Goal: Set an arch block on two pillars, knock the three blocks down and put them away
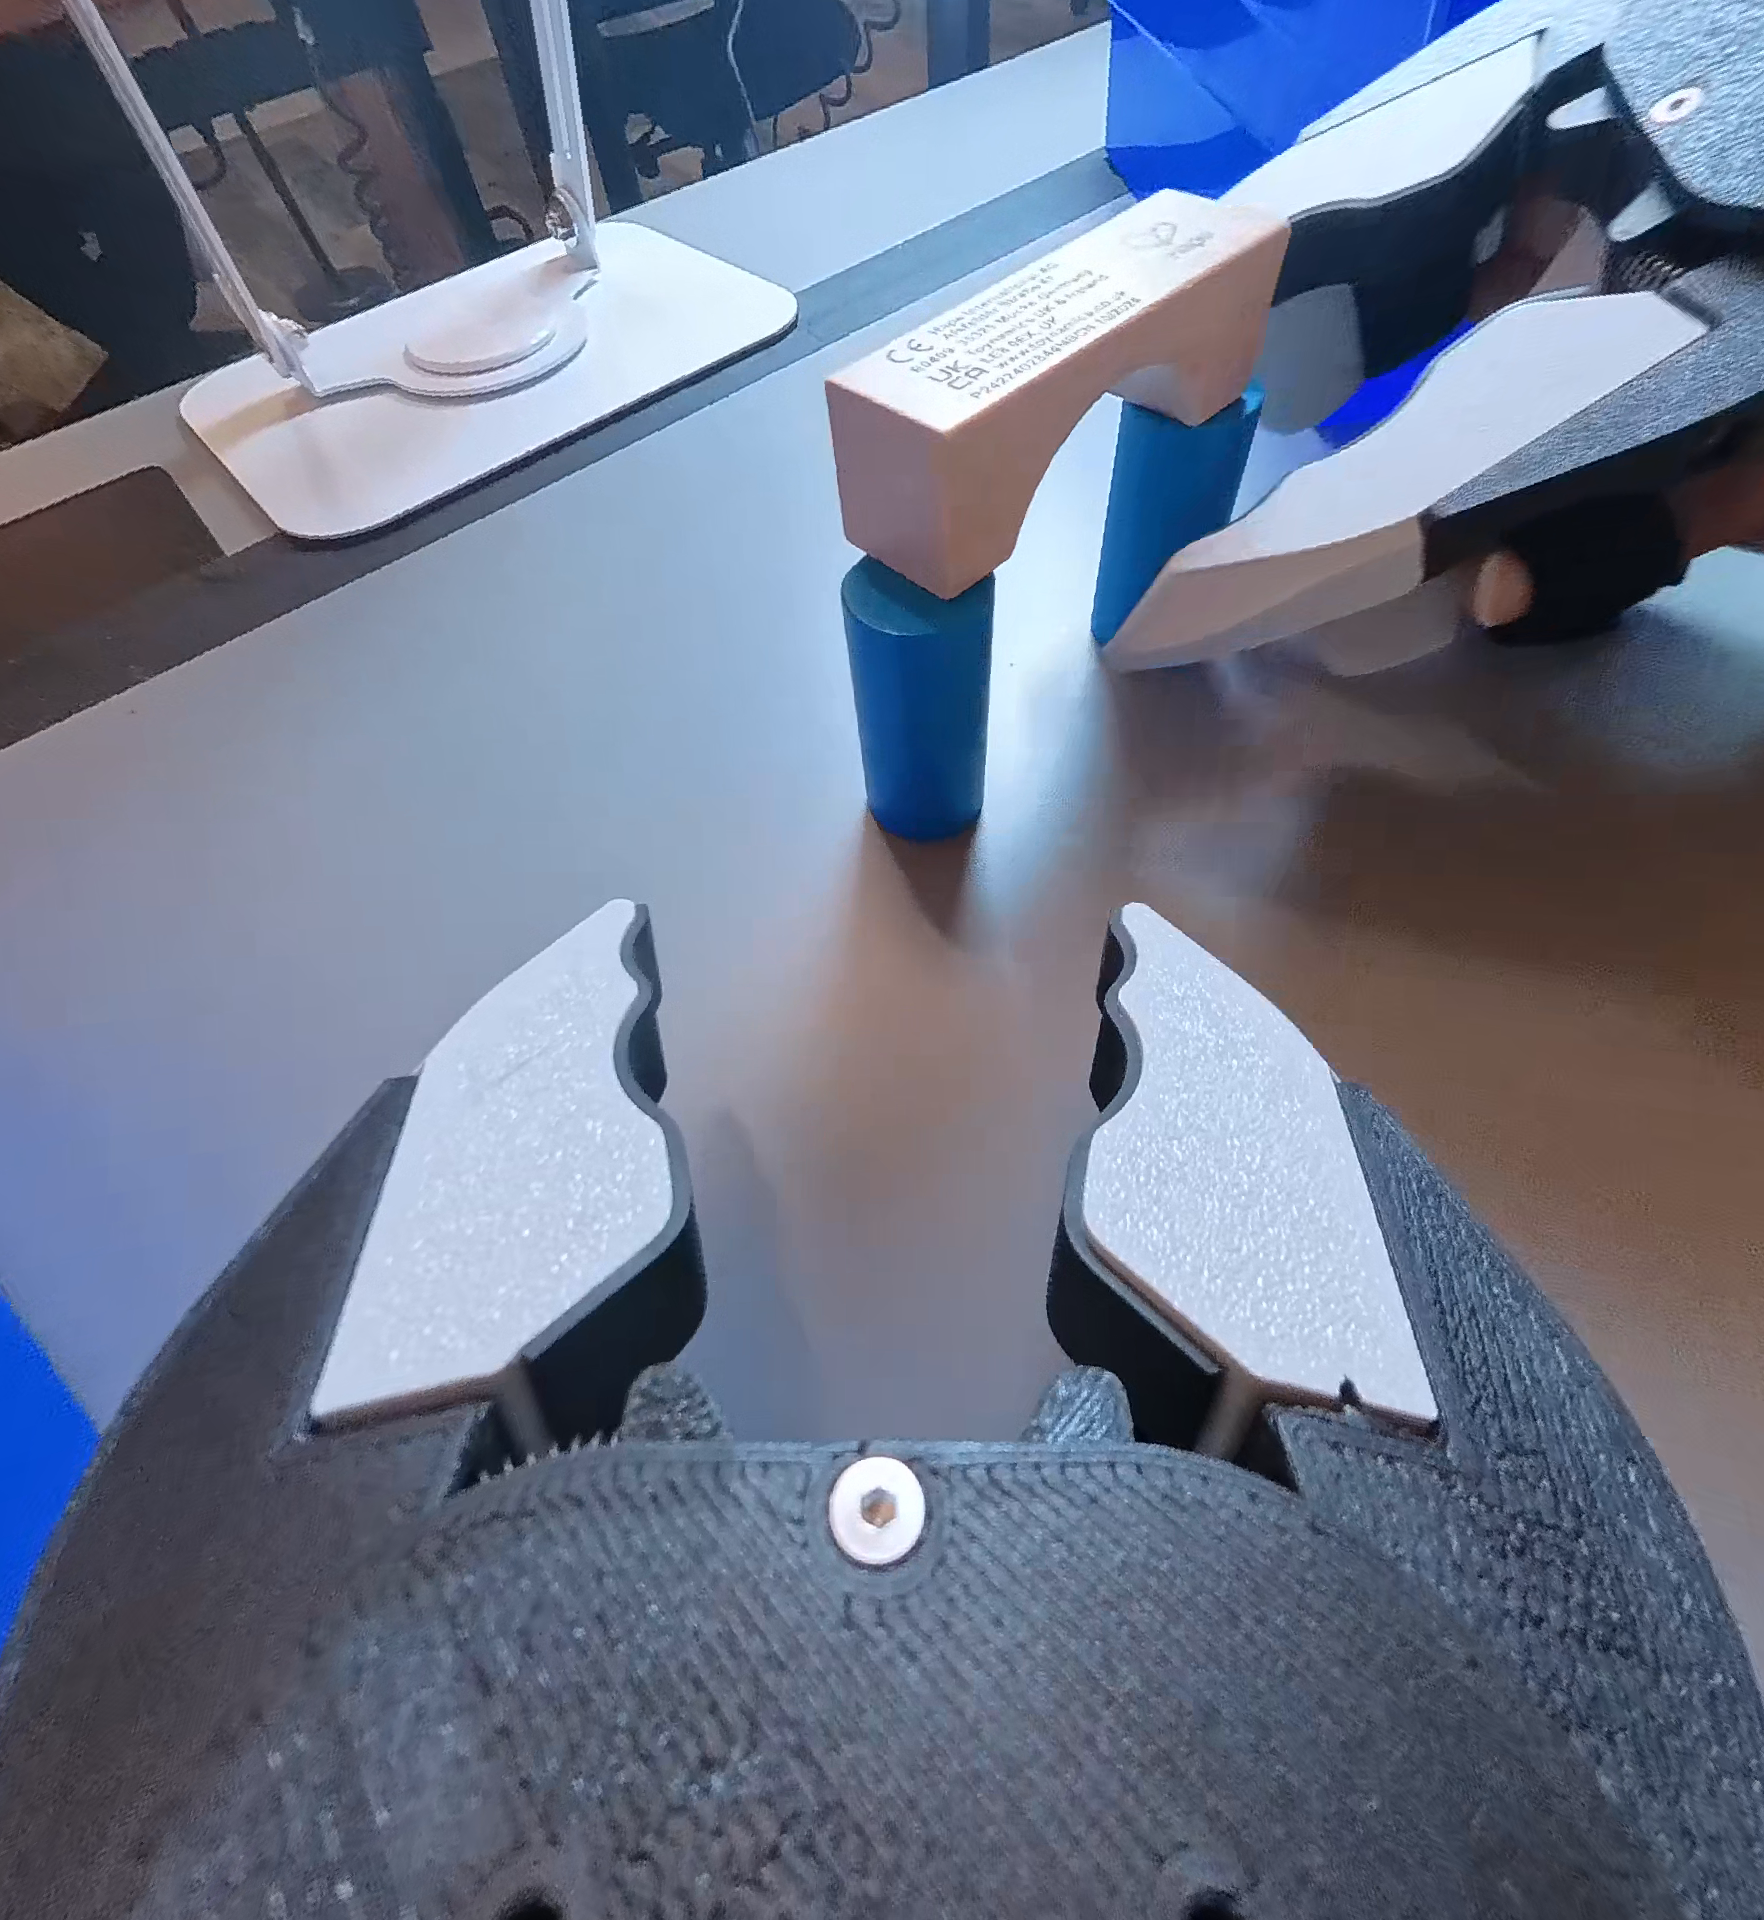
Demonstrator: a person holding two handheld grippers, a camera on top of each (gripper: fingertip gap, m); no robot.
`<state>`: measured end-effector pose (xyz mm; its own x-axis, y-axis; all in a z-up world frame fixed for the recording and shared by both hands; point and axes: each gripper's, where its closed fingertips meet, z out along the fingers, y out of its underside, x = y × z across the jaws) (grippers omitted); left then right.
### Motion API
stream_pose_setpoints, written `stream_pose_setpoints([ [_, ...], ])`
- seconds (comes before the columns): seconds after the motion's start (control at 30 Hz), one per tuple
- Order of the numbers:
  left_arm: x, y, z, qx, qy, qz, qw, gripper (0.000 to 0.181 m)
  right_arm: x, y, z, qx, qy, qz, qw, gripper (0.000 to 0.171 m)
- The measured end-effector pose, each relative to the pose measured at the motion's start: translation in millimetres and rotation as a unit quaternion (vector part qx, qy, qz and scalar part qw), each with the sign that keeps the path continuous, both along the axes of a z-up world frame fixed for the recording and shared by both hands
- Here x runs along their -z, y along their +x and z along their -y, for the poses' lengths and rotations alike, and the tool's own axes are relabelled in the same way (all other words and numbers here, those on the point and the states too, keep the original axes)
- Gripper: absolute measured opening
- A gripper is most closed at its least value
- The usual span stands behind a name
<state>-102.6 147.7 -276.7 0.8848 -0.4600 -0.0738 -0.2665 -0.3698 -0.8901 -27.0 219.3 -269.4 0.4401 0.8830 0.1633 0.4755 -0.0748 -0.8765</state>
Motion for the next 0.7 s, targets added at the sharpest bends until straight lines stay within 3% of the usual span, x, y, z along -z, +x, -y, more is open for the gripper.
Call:
stream_pose_setpoints([
  [0.33, -1, -1, 10, 0.002, -0.001, 0.007, 1.0, 0.082, 2, -78, 37, -0.115, 0.057, 0.033, 0.991, 0.076],
  [0.7, -3, -6, 16, -0.001, 0.0, 0.016, 1.0, 0.081, -64, -13, 39, -0.072, 0.038, -0.1, 0.992, 0.077],
])
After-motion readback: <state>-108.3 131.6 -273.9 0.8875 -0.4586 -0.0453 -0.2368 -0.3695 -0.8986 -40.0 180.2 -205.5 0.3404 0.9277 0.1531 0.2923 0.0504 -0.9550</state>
